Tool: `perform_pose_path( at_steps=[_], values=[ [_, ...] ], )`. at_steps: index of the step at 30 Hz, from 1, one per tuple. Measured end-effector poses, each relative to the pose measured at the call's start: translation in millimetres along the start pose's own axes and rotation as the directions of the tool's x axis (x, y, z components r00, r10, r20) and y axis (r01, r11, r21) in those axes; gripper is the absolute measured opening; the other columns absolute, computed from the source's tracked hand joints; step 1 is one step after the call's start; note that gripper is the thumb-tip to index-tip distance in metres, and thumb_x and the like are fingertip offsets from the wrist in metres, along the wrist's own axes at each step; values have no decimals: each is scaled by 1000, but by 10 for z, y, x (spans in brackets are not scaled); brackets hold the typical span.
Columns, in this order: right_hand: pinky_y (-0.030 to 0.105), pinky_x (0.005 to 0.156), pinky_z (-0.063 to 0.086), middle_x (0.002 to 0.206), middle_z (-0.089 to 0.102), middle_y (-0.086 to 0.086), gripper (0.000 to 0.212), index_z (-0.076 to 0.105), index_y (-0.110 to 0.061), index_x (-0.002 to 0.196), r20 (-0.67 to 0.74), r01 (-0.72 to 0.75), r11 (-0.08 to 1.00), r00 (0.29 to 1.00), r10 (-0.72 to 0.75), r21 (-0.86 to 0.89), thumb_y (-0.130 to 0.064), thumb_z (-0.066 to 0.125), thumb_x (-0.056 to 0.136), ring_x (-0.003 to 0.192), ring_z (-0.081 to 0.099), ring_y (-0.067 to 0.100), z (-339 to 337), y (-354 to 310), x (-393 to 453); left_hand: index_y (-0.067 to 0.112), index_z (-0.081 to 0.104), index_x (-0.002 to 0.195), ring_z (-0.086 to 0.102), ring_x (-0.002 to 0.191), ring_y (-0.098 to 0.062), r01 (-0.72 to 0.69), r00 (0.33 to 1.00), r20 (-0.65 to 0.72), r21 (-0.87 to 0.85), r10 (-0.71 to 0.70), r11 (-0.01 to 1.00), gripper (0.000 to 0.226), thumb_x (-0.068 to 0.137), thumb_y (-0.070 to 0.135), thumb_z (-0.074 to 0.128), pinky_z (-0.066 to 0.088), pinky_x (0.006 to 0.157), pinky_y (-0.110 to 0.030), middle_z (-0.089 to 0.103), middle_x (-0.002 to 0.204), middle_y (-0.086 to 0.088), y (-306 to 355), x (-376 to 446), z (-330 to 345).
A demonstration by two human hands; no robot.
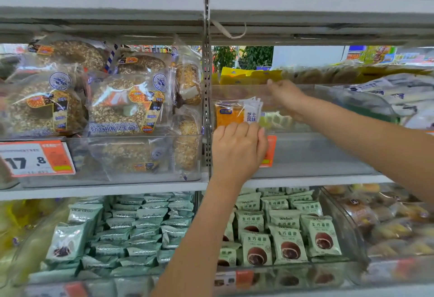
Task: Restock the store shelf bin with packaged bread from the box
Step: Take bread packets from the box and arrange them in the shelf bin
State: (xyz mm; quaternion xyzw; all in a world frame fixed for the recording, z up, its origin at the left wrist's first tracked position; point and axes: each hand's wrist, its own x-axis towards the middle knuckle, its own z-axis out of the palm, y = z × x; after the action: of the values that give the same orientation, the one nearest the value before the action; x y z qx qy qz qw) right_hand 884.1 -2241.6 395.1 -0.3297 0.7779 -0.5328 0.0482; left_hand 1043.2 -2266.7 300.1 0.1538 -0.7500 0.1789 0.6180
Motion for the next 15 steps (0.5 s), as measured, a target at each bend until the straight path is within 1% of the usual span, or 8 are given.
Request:
perform_pose_path(
  at_steps=[2,4,5,7,9,11,13,15],
  values=[
    [28,89,44,112,59,1,40,54,-8,121,-76,229,973,970,-231,-41,-38,39,100,104,55,15,-197,-3,-441,11,62,81,54,70,-25,-31,997,76,-32,33,999,33,97,23,35,33,72,-33,59,75,-4,-5,-77,-57],
    [10,77,39,99,58,-6,27,59,-10,113,-196,412,911,891,-409,-28,-26,42,100,87,52,-1,-299,92,-1004,6,65,105,59,100,-30,-13,989,146,-47,20,999,34,98,23,35,34,97,-38,65,104,-10,19,-174,-126],
    [5,75,37,97,58,-7,23,60,-9,109,-259,478,878,848,-461,3,-20,43,100,83,52,-7,-309,189,-1276,4,60,121,54,118,-30,13,985,170,-51,-4,999,40,99,24,34,27,109,-41,61,122,-13,50,-251,-177],
    [8,79,40,97,59,-6,19,60,-9,104,-357,558,829,782,-512,33,-15,43,99,88,52,-9,-280,484,-1763,2,46,138,37,136,-28,44,983,179,-95,-27,995,46,99,22,32,16,117,-44,46,143,-14,145,-482,-308],
    [15,79,42,95,58,-6,17,58,-12,102,-363,538,843,789,-496,16,-16,42,98,89,53,-1,-170,887,-2159,2,45,138,36,136,-30,38,984,177,-171,-7,985,45,96,17,34,19,116,-46,45,143,-17,283,-835,-456],
    [12,77,40,93,57,-6,15,56,-17,100,-260,467,884,854,-450,1,-20,42,98,87,53,-3,-27,1325,-2499,4,49,128,43,124,-31,24,981,194,-211,18,977,40,90,12,41,30,108,-45,54,131,-19,432,-1261,-611],
    [8,73,40,91,57,-7,11,54,-21,100,-98,354,935,930,-354,-11,-22,42,99,84,53,-4,129,1771,-2824,7,49,117,46,110,-30,40,954,299,-235,33,971,34,83,9,48,36,94,-42,59,118,-18,579,-1727,-782],
    [8,68,40,89,59,-6,10,52,-26,98,64,225,973,973,-222,-56,-21,44,99,81,54,-1,278,2217,-3124,9,47,111,48,101,-30,118,890,455,-234,2,965,32,79,8,49,37,84,-38,60,111,-16,714,-2206,-946]
  ],
)
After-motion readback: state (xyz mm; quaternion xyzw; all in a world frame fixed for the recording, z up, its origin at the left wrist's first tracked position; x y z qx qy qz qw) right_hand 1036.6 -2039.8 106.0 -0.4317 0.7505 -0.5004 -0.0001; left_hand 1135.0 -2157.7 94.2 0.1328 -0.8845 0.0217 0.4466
